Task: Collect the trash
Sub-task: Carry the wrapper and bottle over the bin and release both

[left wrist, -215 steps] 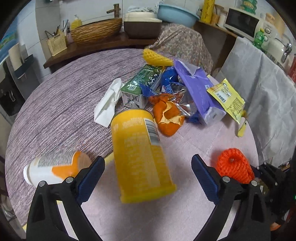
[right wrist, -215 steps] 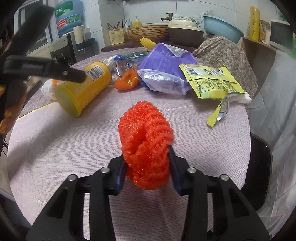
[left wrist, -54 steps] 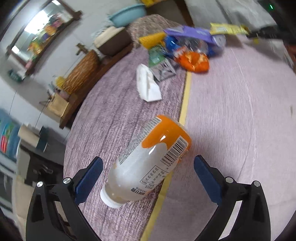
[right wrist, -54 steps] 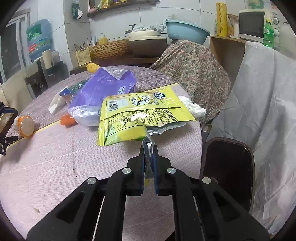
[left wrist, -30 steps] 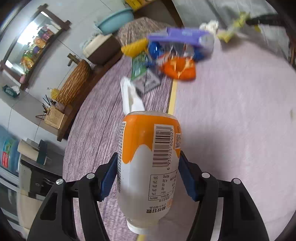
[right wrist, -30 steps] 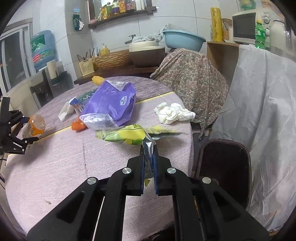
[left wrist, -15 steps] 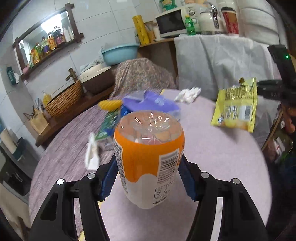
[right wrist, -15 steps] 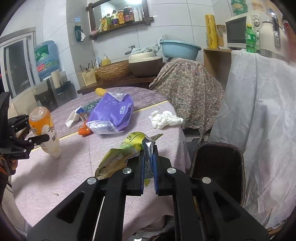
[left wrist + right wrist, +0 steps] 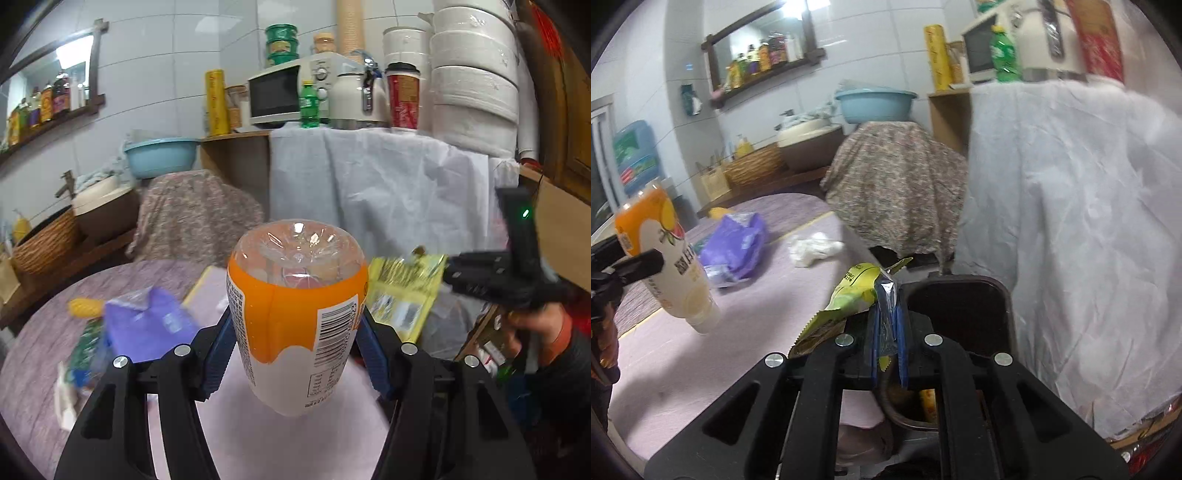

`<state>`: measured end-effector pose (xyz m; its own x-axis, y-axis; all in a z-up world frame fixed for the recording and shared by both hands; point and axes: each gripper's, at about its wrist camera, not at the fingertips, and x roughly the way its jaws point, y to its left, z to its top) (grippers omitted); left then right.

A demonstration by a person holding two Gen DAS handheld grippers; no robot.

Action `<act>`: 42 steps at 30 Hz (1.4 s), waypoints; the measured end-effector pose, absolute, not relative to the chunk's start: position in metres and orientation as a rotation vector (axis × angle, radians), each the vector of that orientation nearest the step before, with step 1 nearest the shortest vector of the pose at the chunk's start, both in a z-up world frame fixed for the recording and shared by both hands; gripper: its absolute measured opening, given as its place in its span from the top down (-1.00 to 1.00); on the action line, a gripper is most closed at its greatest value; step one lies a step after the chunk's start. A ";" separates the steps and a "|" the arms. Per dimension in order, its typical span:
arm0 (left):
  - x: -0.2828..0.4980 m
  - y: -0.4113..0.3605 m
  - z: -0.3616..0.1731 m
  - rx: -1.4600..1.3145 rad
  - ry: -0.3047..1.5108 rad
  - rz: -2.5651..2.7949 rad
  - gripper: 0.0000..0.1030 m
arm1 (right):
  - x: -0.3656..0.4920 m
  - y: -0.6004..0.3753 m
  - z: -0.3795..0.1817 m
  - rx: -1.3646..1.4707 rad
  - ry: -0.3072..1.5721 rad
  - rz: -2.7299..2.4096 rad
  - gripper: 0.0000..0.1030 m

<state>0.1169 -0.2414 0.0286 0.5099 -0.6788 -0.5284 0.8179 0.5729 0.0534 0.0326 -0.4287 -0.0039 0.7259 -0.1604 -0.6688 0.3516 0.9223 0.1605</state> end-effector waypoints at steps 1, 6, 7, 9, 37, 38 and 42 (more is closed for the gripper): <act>0.117 -0.254 0.028 0.311 0.487 -0.936 -0.19 | 0.033 -0.437 -0.012 0.294 0.721 -0.306 0.84; 0.123 -0.307 0.015 0.258 0.531 -0.983 -0.19 | 0.039 -0.471 -0.067 0.326 0.826 -0.374 0.84; 0.125 -0.317 0.010 0.253 0.548 -0.986 -0.19 | 0.040 -0.477 -0.080 0.331 0.846 -0.385 0.84; 0.128 -0.335 -0.001 0.255 0.574 -0.979 -0.19 | 0.044 -0.486 -0.104 0.347 0.884 -0.408 0.83; 0.176 -0.492 -0.161 0.360 1.047 -0.770 -0.19 | -0.016 -0.531 -0.183 0.427 0.875 -0.678 -0.39; 0.178 -0.494 -0.169 0.362 1.060 -0.757 -0.19 | -0.021 -0.533 -0.181 0.433 0.865 -0.691 -0.39; 0.175 -0.502 -0.197 0.442 1.072 -0.740 -0.19 | -0.040 -0.539 -0.170 0.454 0.815 -0.735 -0.39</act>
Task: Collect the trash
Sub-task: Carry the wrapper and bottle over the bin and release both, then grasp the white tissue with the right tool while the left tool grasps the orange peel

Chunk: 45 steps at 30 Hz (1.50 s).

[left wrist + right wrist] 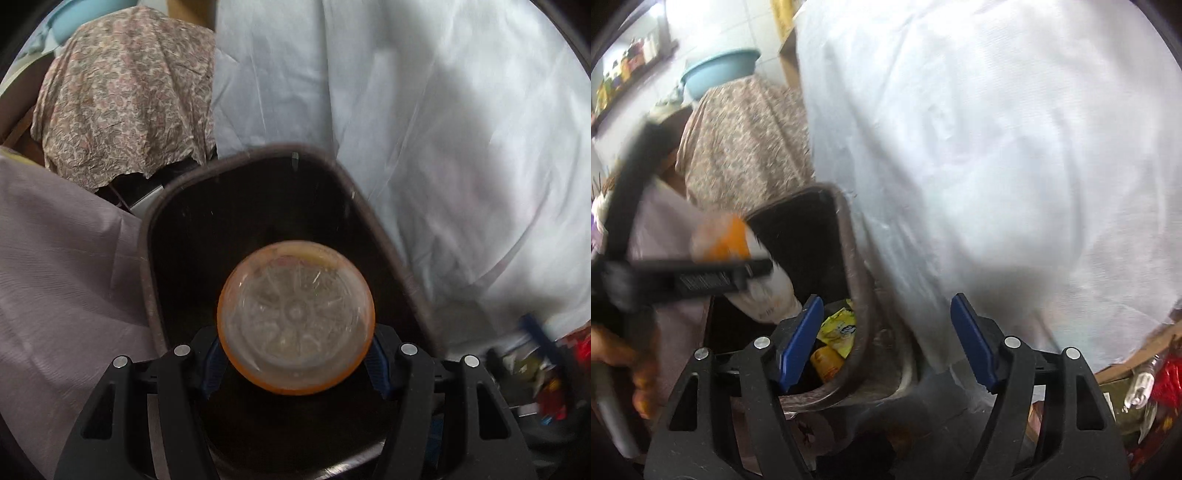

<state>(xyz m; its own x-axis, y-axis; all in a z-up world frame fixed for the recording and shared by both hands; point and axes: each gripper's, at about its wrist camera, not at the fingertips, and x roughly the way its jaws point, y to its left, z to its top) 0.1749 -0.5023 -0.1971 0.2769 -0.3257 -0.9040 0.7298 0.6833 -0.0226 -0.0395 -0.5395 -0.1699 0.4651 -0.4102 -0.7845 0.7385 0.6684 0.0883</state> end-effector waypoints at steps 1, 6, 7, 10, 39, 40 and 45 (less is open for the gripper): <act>0.175 -0.504 -0.204 0.456 1.083 -0.735 -0.19 | -0.043 -0.542 -0.165 0.456 0.803 -0.749 -0.39; 0.178 -0.506 -0.227 0.486 1.145 -0.728 -0.19 | -0.052 -0.542 -0.150 0.456 0.753 -0.766 -0.40; 0.177 -0.507 -0.230 0.512 1.155 -0.724 -0.19 | -0.052 -0.541 -0.148 0.450 0.749 -0.765 -0.41; 0.174 -0.508 -0.228 0.526 1.173 -0.744 -0.34 | -0.052 -0.538 -0.141 0.447 0.735 -0.756 -0.42; 0.136 -0.262 -0.027 0.174 0.802 -0.671 -0.88 | 0.016 -0.452 -0.078 0.394 0.669 -0.434 -0.75; 0.138 -0.249 -0.027 0.166 0.792 -0.637 -0.88 | 0.021 -0.447 -0.077 0.397 0.675 -0.413 -0.75; 0.149 -0.184 -0.029 0.172 0.777 -0.475 -0.87 | 0.047 -0.420 -0.076 0.384 0.705 -0.333 -0.75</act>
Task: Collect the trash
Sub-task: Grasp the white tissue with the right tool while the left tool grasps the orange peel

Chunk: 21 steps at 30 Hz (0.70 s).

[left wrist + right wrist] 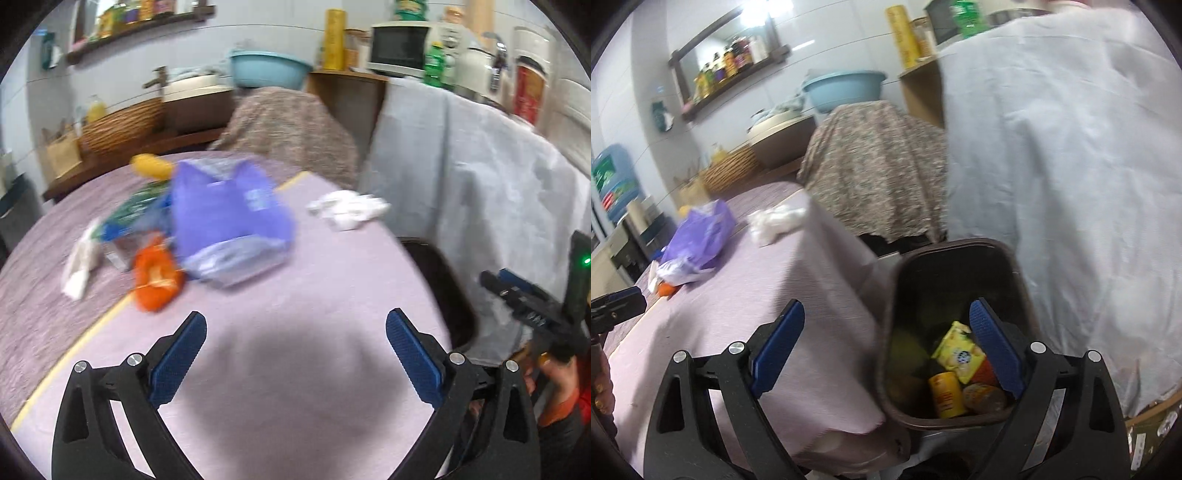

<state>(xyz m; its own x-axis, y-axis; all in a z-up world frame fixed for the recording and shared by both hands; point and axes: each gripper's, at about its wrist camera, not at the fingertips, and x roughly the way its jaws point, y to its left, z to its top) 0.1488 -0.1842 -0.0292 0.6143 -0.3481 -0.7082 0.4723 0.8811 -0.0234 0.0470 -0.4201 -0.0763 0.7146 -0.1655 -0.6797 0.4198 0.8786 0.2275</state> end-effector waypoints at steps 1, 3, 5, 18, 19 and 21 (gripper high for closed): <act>0.151 -0.172 -0.029 0.177 0.773 -0.453 -0.87 | 0.054 -0.414 -0.076 0.377 0.709 -0.319 -0.75; 0.159 -0.153 -0.029 0.190 0.769 -0.405 -0.77 | 0.070 -0.402 -0.074 0.355 0.720 -0.280 -0.75; 0.168 -0.135 -0.031 0.188 0.780 -0.369 -0.71 | 0.083 -0.390 -0.069 0.315 0.724 -0.248 -0.75; 0.186 -0.078 -0.046 0.130 0.821 -0.310 -0.65 | 0.220 -0.338 -0.070 -0.040 0.835 -0.139 -0.55; 0.188 -0.077 -0.047 0.124 0.825 -0.314 -0.65 | 0.230 -0.337 -0.075 -0.065 0.863 -0.145 -0.43; 0.193 -0.077 -0.049 0.109 0.835 -0.324 -0.65 | 0.243 -0.339 -0.085 -0.102 0.916 -0.169 -0.26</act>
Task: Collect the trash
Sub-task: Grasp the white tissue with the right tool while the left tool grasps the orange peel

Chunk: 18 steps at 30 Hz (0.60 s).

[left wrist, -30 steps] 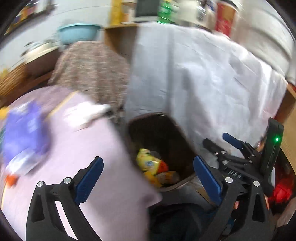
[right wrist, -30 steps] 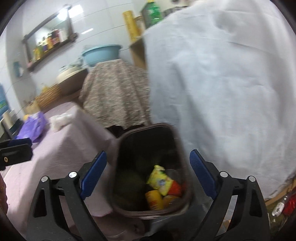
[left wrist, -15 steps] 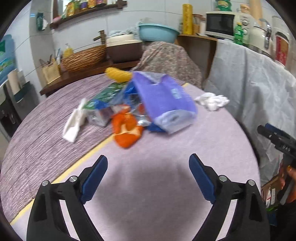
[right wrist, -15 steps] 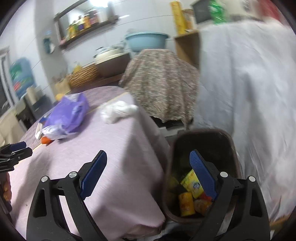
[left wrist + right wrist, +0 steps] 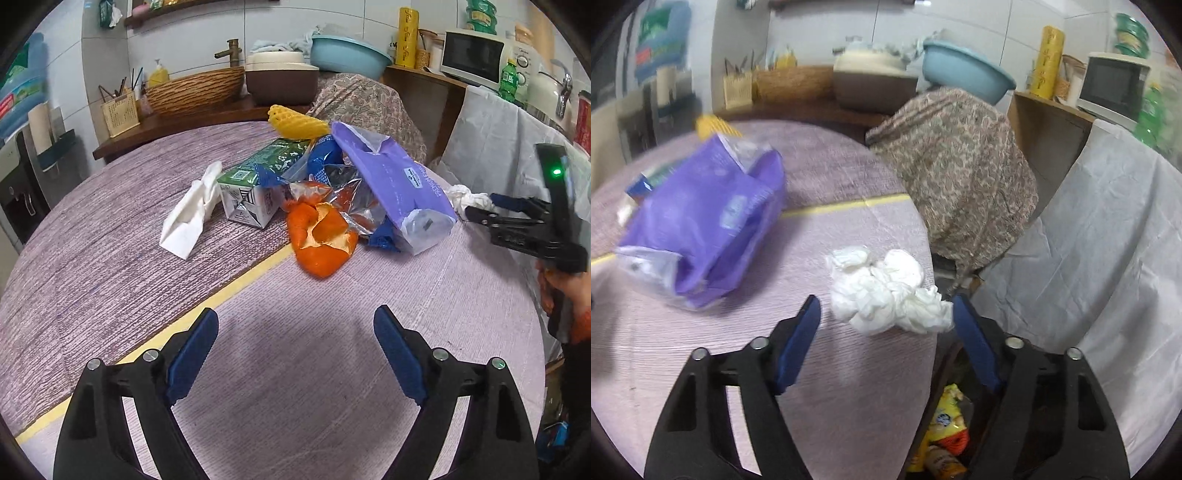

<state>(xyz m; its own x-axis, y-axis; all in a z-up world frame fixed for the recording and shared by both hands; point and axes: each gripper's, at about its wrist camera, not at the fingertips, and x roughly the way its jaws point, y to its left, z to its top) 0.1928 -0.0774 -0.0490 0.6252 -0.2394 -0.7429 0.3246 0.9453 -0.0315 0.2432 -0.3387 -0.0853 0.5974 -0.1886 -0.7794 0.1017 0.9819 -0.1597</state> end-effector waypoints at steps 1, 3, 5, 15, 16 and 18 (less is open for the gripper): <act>0.195 -0.077 -0.050 0.105 0.840 -0.324 -0.65 | 0.248 -0.340 -0.090 -0.103 0.931 -0.166 -0.22; 0.202 -0.078 -0.052 0.101 0.848 -0.320 -0.65 | 0.250 -0.344 -0.090 -0.063 0.932 -0.145 0.05; 0.209 -0.081 -0.052 0.110 0.850 -0.318 -0.65 | 0.247 -0.343 -0.087 -0.052 0.926 -0.154 0.24; 0.236 -0.114 -0.061 0.208 0.854 -0.297 -0.65 | 0.213 -0.339 -0.067 0.050 0.854 -0.125 0.35; 0.238 -0.116 -0.062 0.210 0.856 -0.299 -0.65 | 0.209 -0.338 -0.064 0.049 0.847 -0.122 0.35; 0.242 -0.120 -0.062 0.208 0.860 -0.307 -0.55 | 0.201 -0.335 -0.060 0.051 0.835 -0.116 0.35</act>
<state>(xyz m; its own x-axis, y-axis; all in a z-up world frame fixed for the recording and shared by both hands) 0.2416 -0.1199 -0.0619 0.6129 -0.1804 -0.7693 0.3469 0.9362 0.0568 0.2005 -0.3349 -0.0602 0.6655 -0.0824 -0.7419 0.1227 0.9924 -0.0001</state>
